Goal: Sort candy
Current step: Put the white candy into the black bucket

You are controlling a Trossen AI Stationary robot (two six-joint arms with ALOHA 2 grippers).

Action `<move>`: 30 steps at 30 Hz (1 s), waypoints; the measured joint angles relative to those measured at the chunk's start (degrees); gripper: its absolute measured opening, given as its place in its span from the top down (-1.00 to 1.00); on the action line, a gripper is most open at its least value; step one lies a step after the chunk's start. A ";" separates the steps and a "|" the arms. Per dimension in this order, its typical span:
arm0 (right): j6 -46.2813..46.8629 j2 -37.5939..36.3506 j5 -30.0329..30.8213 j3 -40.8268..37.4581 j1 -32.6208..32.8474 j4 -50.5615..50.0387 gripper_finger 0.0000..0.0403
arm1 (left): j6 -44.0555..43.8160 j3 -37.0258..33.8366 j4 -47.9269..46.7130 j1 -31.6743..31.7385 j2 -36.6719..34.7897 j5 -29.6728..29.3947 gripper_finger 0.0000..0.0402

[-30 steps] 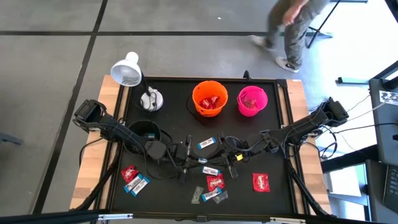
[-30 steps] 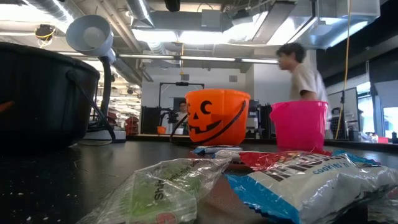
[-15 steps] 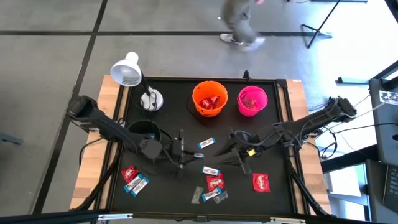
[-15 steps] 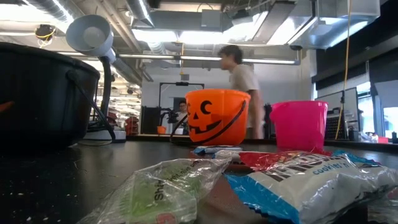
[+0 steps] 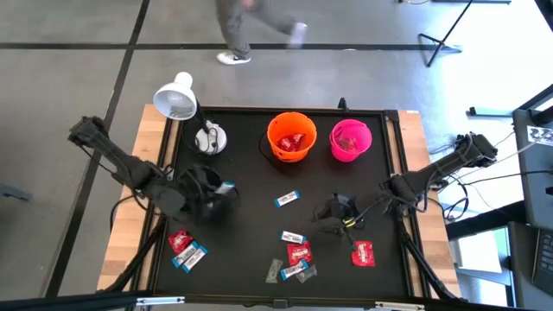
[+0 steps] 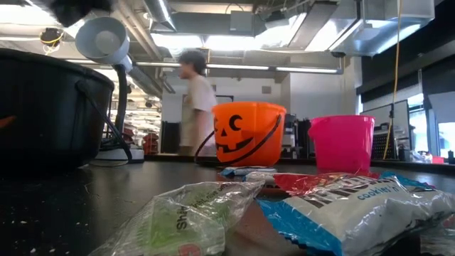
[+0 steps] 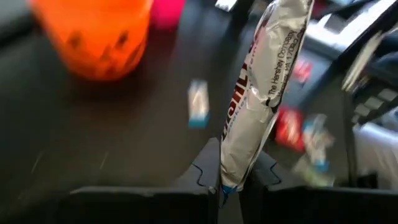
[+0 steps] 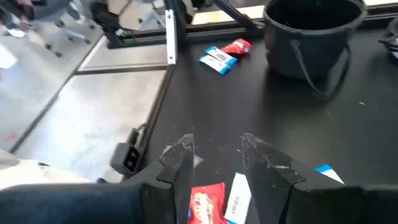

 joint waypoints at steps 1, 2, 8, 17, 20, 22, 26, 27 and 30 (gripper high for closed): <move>0.06 0.00 0.80 -0.02 0.33 -0.47 0.34 | -4.30 0.00 -4.91 -0.27 -1.05 1.65 0.92; 0.10 0.00 1.38 -0.02 0.58 -0.47 0.34 | -8.90 0.00 -9.89 -0.31 -1.84 3.52 0.92; -0.01 0.00 2.13 -0.02 0.67 -0.38 0.34 | -27.64 0.00 -30.73 1.59 -1.23 22.55 0.92; -1.36 0.00 5.45 -0.02 0.64 -0.29 0.34 | -25.11 0.00 -35.13 1.72 3.59 27.78 0.88; -1.29 0.00 5.46 -0.02 0.64 -0.32 0.34 | -22.22 0.00 -33.60 1.85 3.94 26.43 0.79; -1.23 0.00 5.44 -0.02 0.64 -0.36 0.34 | -20.24 0.02 -32.52 2.42 3.93 26.43 0.69; -1.18 0.00 5.44 -0.02 0.64 -0.55 0.34 | -18.55 0.02 -32.85 3.77 3.83 27.57 0.48; -1.18 0.00 5.45 -0.02 0.64 -0.73 0.34 | -18.56 0.02 -33.20 4.13 3.71 28.70 0.44; -1.16 0.00 5.48 -0.02 0.64 -1.10 0.34 | -18.71 0.34 -33.38 5.88 3.28 36.25 0.36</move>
